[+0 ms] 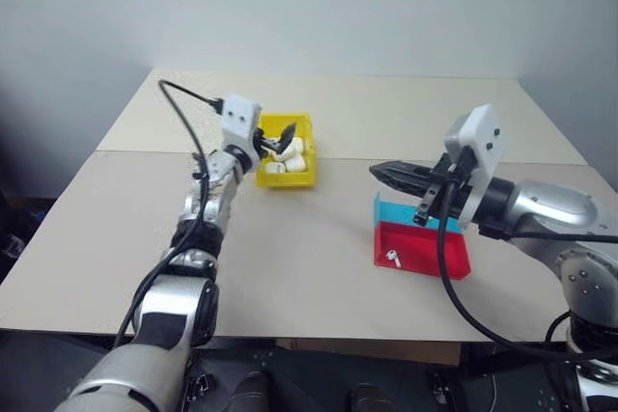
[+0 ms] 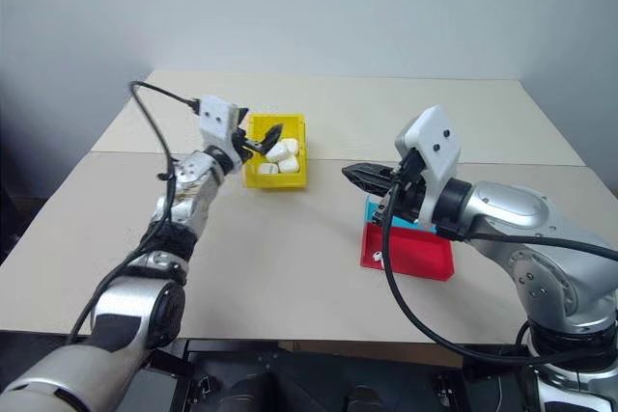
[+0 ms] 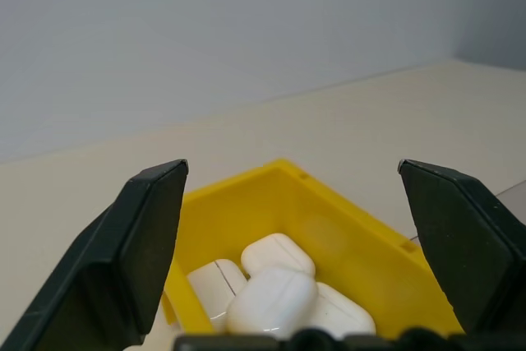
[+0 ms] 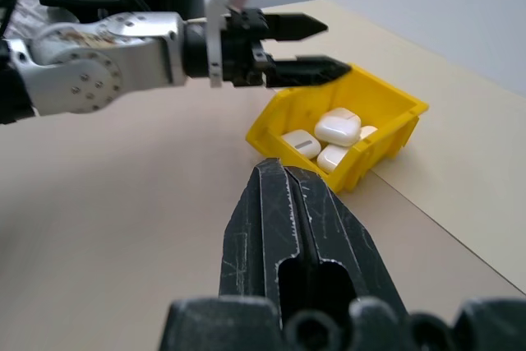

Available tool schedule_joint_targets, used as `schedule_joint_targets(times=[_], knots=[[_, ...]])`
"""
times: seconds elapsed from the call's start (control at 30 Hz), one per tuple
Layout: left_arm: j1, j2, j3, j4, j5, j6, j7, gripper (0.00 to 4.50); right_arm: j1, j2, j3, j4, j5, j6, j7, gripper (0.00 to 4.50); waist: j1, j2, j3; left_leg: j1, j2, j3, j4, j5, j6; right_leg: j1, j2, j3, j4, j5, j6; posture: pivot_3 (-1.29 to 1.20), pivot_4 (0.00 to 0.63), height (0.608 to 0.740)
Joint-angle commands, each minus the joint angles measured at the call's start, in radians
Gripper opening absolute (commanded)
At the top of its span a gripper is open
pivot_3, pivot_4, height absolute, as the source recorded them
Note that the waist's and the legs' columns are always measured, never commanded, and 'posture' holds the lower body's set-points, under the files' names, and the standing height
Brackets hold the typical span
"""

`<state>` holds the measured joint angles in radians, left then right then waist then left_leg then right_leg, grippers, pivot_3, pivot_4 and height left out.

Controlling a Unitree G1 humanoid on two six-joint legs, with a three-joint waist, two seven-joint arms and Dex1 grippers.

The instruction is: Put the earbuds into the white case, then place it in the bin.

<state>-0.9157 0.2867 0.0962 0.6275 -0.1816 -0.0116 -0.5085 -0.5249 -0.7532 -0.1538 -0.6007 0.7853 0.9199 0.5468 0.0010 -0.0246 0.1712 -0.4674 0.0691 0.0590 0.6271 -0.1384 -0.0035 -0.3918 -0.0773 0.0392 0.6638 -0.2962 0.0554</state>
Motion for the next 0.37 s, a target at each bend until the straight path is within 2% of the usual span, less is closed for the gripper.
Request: schedule_joint_targets(times=[0.03,0.17,0.23,0.37], knots=[[0.162,0.103,0.009,-0.411,-0.122,0.242,-0.110,4.47,0.075,-0.041,0.010,-0.038,-0.053,-0.107,0.091,0.00,-0.004,0.000,0.000,0.000,0.000,0.000,0.000,0.000,0.000,0.000,0.000,0.000,0.000,0.000,0.000,0.00,0.150,0.740],[0.450,0.304,0.077,-0.878,-0.292,0.537,-0.184,4.47,0.200,-0.063,0.024,-0.014,-0.120,-0.207,0.172,0.00,-0.016,0.000,0.000,0.001,0.001,0.000,0.000,0.000,-0.001,0.000,0.000,0.000,0.001,0.000,0.000,0.00,0.150,0.740],[0.579,0.382,0.145,-1.048,-0.382,0.626,-0.204,4.47,0.240,-0.073,0.021,0.009,-0.152,-0.245,0.198,0.00,-0.016,0.000,0.000,0.004,0.001,0.000,0.000,0.000,-0.001,0.003,0.000,0.000,0.001,0.000,0.000,0.00,0.150,0.740],[0.770,0.457,0.294,-1.262,-0.536,0.742,-0.201,4.47,0.286,-0.078,0.004,0.034,-0.180,-0.304,0.242,0.00,-0.012,0.000,0.000,0.010,0.002,0.001,0.000,0.000,-0.001,0.008,-0.001,0.000,0.000,0.000,-0.002,0.00,0.150,0.740]])
